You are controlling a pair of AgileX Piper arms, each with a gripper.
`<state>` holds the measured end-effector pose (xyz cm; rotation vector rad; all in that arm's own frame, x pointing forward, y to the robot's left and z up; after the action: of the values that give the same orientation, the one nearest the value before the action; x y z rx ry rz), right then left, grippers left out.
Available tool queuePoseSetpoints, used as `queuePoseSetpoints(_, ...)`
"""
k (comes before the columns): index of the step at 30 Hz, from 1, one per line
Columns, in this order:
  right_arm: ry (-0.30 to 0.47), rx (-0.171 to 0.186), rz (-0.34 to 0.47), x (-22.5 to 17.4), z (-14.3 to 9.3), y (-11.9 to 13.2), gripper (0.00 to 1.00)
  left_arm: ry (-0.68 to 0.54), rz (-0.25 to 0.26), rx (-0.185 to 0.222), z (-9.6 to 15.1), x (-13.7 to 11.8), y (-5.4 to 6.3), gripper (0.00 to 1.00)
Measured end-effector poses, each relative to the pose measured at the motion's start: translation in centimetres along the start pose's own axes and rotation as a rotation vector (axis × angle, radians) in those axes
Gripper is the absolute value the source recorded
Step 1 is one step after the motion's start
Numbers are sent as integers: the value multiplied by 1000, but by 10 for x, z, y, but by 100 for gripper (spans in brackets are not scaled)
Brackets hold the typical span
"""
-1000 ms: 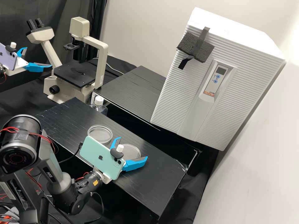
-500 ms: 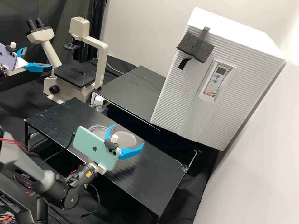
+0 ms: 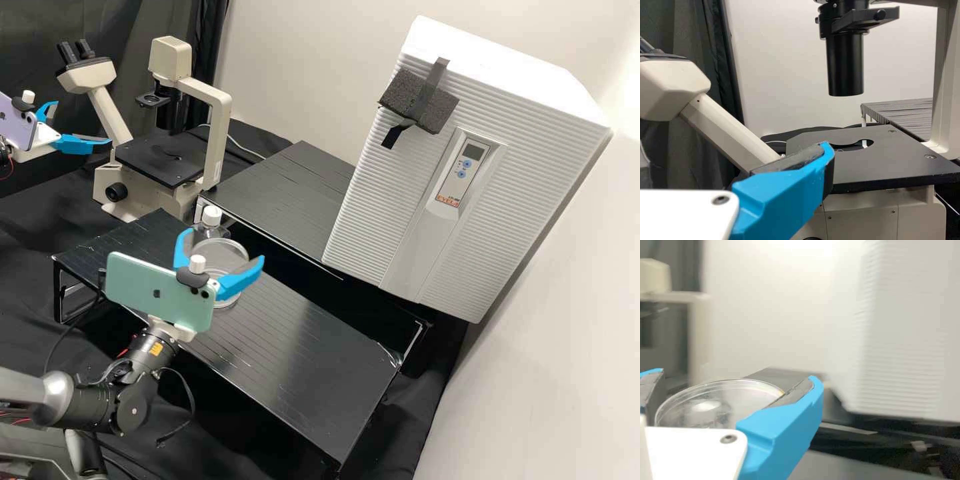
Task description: Close the petri dish lid.
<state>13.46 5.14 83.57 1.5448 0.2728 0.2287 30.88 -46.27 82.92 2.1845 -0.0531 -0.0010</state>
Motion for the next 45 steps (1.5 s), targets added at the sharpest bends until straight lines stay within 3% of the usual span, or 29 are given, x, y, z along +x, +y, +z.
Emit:
queuePoseSetpoints(2, 8, 0, -37, 3, -4, -7, 0, 0, 0, 0, 0, 0, 0, 100)
queuePoseSetpoints(8, -27, -8, -45, 14, -4, -19, 0, 0, 0, 0, 0, 0, 0, 100)
queuePoseSetpoints(16, -140, -14, -56, 24, 9, -32, 0, 0, 0, 0, 0, 0, 0, 100)
queuePoseSetpoints(21, -183, -38, -83, 29, 15, -43, 0, 0, 0, 0, 0, 0, 0, 100)
queuePoseSetpoints(44, -237, -47, -31, 34, 30, -40, 0, 0, 0, 0, 0, 0, 0, 100)
queuePoseSetpoints(45, -235, -52, -34, 34, 31, -41, 100, 0, 0, 0, 0, 0, 0, 100)
